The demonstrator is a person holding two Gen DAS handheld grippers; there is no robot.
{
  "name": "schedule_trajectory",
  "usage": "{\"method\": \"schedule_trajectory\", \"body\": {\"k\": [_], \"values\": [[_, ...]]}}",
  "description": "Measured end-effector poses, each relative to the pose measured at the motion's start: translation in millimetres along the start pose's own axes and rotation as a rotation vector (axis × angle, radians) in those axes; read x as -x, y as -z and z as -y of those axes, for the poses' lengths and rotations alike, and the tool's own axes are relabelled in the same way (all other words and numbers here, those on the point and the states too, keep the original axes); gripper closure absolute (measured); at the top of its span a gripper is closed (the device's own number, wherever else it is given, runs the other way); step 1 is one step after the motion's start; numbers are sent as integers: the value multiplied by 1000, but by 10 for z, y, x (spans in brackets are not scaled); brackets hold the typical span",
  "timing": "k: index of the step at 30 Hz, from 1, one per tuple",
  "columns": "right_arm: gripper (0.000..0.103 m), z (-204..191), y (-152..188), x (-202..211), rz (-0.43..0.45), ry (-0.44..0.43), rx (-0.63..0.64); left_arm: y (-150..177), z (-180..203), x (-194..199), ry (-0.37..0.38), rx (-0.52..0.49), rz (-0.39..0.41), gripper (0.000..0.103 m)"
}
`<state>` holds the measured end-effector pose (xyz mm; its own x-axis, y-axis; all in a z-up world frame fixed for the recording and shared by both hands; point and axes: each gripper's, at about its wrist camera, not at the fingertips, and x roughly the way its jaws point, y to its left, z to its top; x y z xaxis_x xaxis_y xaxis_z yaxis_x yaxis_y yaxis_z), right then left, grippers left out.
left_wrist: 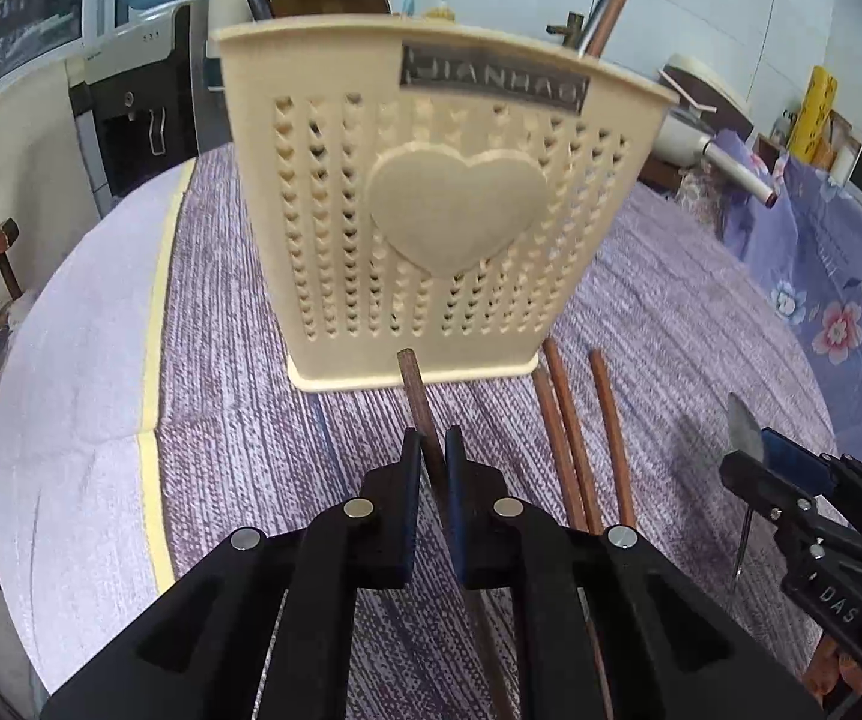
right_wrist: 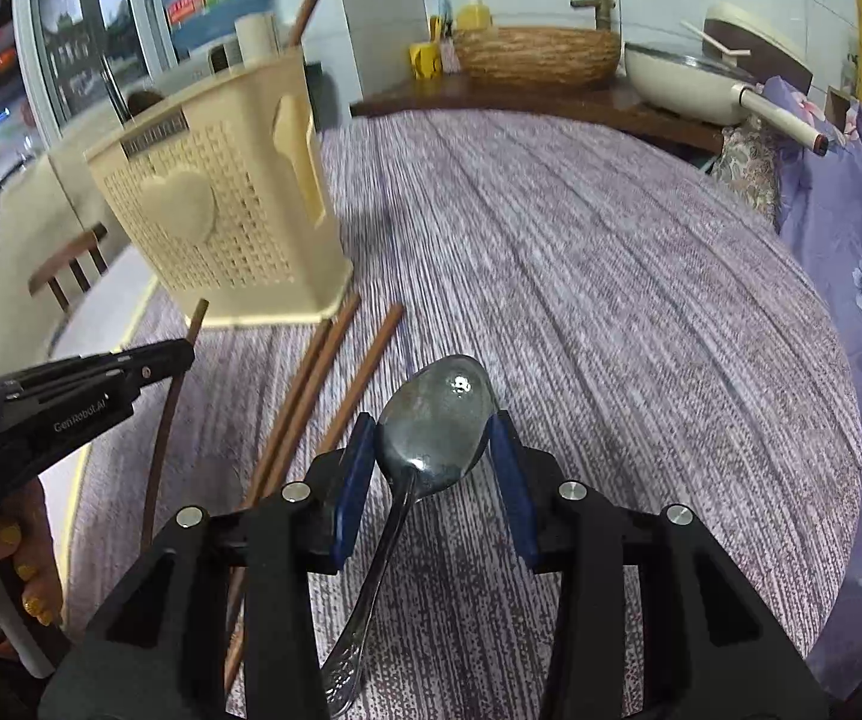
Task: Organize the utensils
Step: 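Lift the chopstick and spoon and lower both into the cream basket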
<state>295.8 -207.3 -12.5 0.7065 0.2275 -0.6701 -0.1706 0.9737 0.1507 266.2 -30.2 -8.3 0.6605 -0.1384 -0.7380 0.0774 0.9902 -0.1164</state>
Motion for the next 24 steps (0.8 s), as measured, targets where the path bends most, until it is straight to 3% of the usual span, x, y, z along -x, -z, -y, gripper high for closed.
{"method": "schedule_trajectory", "body": {"k": [15, 24], "values": [[63, -129, -106, 584, 199, -59, 71, -202, -43, 585, 2, 18, 199, 96], [63, -210, -160, 689, 224, -85, 79, -234, -149, 800, 0, 42, 276, 96]]}}
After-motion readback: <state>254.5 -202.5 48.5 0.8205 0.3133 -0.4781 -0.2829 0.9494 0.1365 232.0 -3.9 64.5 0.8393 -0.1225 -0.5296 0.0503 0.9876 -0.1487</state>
